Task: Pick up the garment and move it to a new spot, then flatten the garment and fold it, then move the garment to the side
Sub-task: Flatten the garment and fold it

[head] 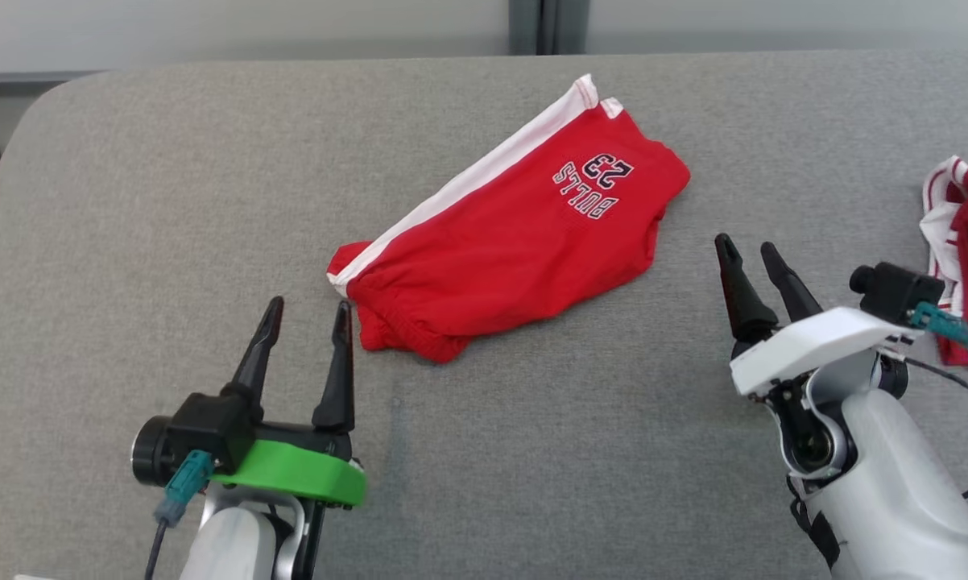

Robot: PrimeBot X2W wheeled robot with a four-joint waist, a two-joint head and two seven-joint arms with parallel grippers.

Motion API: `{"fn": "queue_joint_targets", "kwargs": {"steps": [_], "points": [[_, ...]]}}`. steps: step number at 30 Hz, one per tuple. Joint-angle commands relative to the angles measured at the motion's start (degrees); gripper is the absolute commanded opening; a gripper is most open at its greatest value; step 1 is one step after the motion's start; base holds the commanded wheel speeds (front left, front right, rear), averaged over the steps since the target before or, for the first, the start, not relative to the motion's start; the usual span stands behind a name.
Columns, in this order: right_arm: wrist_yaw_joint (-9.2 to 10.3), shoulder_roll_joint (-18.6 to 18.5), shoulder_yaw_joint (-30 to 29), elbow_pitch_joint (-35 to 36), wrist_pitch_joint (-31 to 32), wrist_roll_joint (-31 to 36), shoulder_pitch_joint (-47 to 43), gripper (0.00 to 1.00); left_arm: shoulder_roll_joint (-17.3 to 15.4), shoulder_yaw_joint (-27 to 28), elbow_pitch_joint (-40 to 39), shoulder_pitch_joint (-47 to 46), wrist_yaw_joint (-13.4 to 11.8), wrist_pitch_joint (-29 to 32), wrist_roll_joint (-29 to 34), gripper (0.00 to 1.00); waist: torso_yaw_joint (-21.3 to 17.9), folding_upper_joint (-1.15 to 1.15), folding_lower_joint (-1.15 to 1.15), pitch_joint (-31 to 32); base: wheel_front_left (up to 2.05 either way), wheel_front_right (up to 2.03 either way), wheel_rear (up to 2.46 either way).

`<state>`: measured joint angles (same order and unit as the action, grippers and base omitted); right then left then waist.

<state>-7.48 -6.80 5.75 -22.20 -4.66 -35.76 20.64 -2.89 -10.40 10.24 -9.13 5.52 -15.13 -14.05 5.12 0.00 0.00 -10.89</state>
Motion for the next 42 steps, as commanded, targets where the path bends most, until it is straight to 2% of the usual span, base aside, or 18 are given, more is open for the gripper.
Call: {"fn": "queue_joint_targets", "kwargs": {"steps": [1,5,12,16,21,28,36,37,38,39,42], "points": [[-0.01,0.0,-0.8,-0.9,1.4,-2.2,1.6,1.0,-0.1,-0.8,0.2,-1.3,0.0,0.0,-0.4,1.0,3.9,0.0,0.0,-3.6,0.0,0.0,0.0],[-0.01,0.7,-3.5,-4.2,6.5,-9.5,5.5,1.0,-0.1,-2.7,0.4,-2.8,-0.7,0.0,-1.7,1.0,7.1,0.0,0.0,-5.5,0.0,0.0,0.0],[-0.02,0.6,-8.5,-11.8,11.2,-14.4,10.8,1.0,-0.1,-5.5,1.0,-4.3,-1.8,0.0,-3.6,1.0,11.9,0.0,0.0,-7.2,0.0,0.0,0.0],[-0.03,0.5,-12.0,-18.7,12.1,-13.4,13.7,1.0,-0.1,-6.5,0.8,-4.5,-2.5,0.0,-4.5,1.0,14.1,0.0,0.0,-7.5,0.0,0.0,0.0],[-0.04,1.2,-13.6,-24.4,14.0,-11.5,16.6,1.0,-0.1,-7.3,0.6,-4.3,-2.8,0.0,-5.2,1.0,16.0,0.0,0.0,-8.0,0.0,0.0,0.0],[-0.09,1.4,-13.9,-28.6,16.3,-9.6,20.0,1.0,-0.1,-8.0,0.3,-4.6,-3.0,0.0,-5.6,1.0,17.5,0.0,0.0,-8.9,0.0,0.0,0.0],[-0.07,-0.3,-15.5,-33.2,15.2,-7.0,24.4,1.0,-0.1,-9.0,0.0,-5.5,-3.6,0.0,-6.4,1.0,18.3,0.0,0.0,-10.3,0.0,0.0,0.0],[-0.03,-0.4,-15.8,-33.9,14.9,-6.6,24.8,0.81,-0.1,-9.0,0.1,-5.6,-3.6,0.0,-6.5,1.0,18.3,0.0,0.0,-10.5,0.0,0.0,0.0],[-0.01,-0.6,-16.1,-34.6,14.6,-6.2,25.1,0.11,-0.1,-8.9,0.1,-5.7,-3.6,0.0,-6.5,1.0,18.3,0.0,0.0,-10.6,0.0,0.0,0.0],[0.01,-0.8,-16.2,-35.1,14.2,-5.8,25.5,0.0,-0.1,-8.9,0.1,-5.7,-3.6,0.0,-6.6,1.0,18.3,0.0,0.0,-10.7,0.0,0.0,0.0],[0.09,-1.2,-16.2,-36.5,13.2,-4.6,26.1,0.0,-0.1,-8.8,0.2,-5.8,-3.7,0.0,-6.7,1.0,18.1,0.0,0.0,-10.9,0.0,0.0,0.0]]}}
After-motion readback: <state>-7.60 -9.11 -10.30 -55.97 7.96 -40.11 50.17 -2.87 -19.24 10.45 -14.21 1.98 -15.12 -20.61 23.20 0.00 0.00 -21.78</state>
